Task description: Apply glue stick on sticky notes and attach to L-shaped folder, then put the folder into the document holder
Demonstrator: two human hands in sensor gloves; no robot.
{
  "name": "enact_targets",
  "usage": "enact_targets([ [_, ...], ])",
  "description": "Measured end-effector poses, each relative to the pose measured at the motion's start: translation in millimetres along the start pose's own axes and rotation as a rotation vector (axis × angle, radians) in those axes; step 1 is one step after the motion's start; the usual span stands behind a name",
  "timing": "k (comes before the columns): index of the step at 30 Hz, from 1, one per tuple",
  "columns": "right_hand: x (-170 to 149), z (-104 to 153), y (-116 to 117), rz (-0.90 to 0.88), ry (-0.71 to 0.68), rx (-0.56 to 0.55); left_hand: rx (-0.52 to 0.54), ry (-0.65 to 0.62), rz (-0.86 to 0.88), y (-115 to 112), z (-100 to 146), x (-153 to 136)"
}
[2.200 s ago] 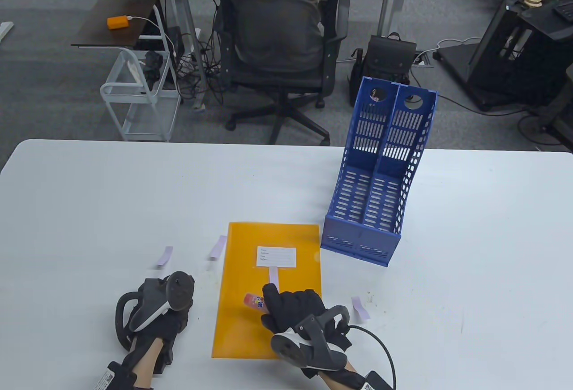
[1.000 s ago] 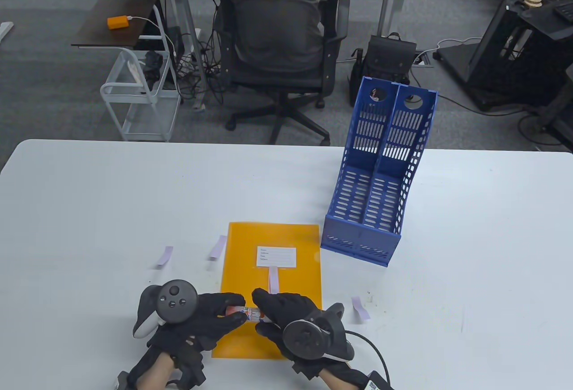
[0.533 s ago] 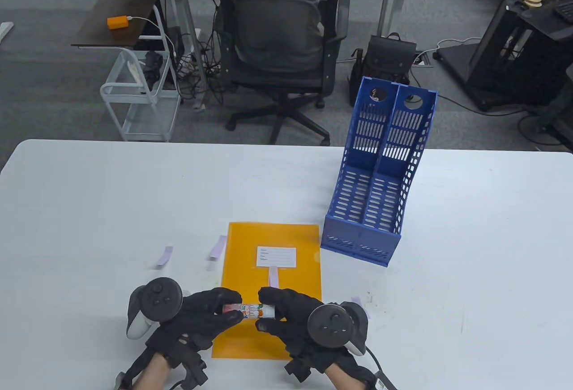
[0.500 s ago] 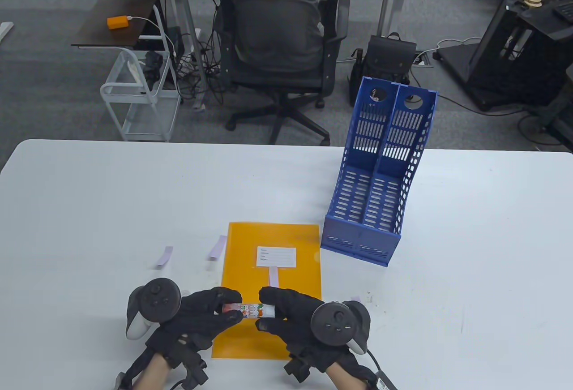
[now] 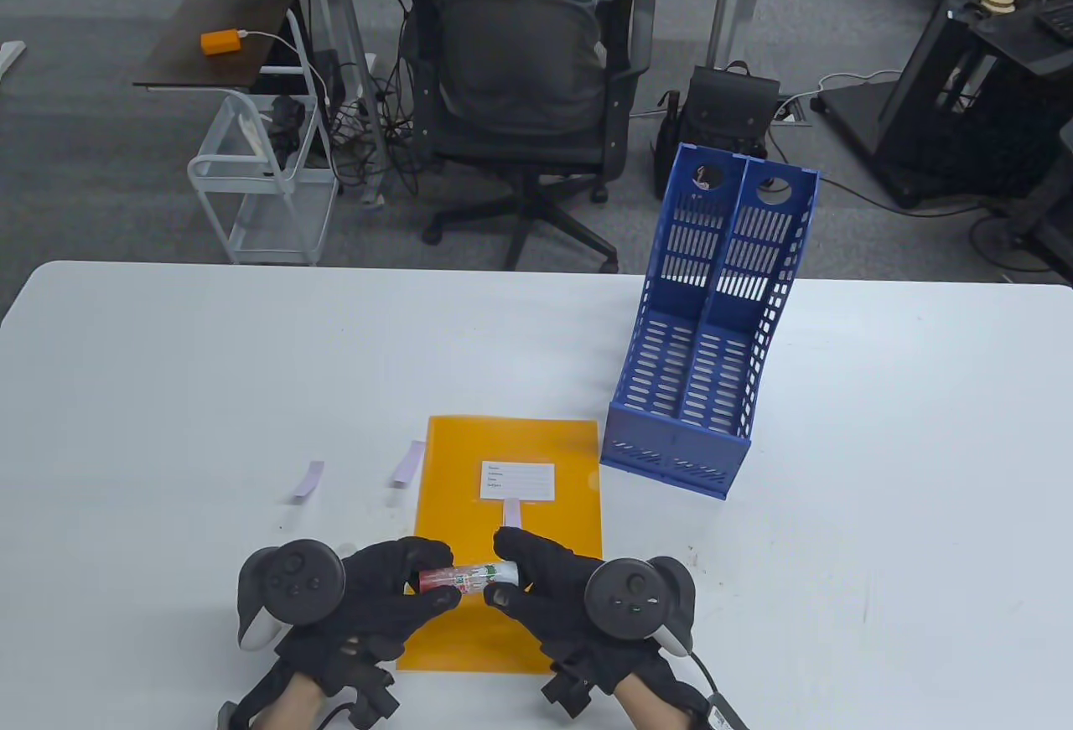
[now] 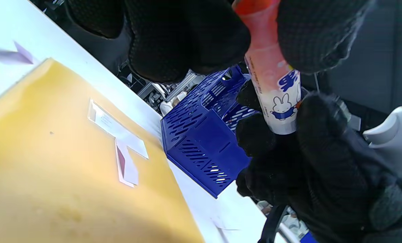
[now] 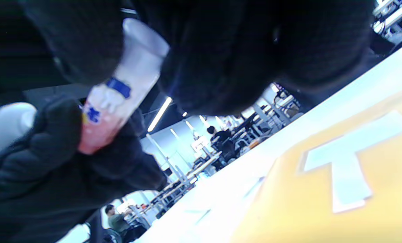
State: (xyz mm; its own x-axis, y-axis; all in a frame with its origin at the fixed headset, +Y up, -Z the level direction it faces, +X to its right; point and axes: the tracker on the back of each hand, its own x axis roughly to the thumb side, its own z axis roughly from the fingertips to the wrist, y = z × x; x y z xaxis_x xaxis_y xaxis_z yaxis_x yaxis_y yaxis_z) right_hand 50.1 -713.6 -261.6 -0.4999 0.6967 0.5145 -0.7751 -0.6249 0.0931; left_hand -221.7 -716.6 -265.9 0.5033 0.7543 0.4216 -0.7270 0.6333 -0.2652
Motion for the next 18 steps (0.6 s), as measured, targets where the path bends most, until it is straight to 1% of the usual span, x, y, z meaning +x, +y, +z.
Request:
enact_targets([
  [1,-0.2,-1.1,1.1,-0.033,0.001,0.006,-0.001,-0.011,0.005,1.3,0.2,-0.6],
  [3,0.5,-2.6,3.3,-0.061,-0.009,0.067,-0.012,-0.032,-0.003,2.9,0.0,0.1],
  [5,1.7,-3.5,4.5,-0.017,0.012,0.121,-0.022,-0.045,0.015,1.5,-0.5,-0.2],
  [6,0.8,-2.2,4.9,0.009,0.029,0.111,-0.036,-0.062,0.039,0.9,-1.2,-0.1],
  [8,0.5,-0.6,6.5,0.022,0.017,0.019,-0.042,-0.046,0.053,0.1,-1.3,0.0],
  [10,0.6,0.5,5.8,0.052,0.022,0.0,-0.037,-0.035,0.056,-0.6,-1.5,-0.9],
  [12,0.8,-0.1,4.7,0.024,0.0,0.006,-0.02,-0.008,0.044,-0.1,-0.9,-0.9],
  [15,0.4,-0.6,4.2,-0.018,-0.003,0.057,-0.01,-0.014,0.072,1.8,-0.7,-2.3],
  [17,1.4,-1.6,5.4,-0.033,-0.018,0.044,-0.011,-0.029,0.06,2.6,-0.6,-1.4],
  [18,2.3,-2.2,5.7,-0.018,-0.01,0.061,-0.007,-0.033,0.057,2.8,0.2,-0.6],
])
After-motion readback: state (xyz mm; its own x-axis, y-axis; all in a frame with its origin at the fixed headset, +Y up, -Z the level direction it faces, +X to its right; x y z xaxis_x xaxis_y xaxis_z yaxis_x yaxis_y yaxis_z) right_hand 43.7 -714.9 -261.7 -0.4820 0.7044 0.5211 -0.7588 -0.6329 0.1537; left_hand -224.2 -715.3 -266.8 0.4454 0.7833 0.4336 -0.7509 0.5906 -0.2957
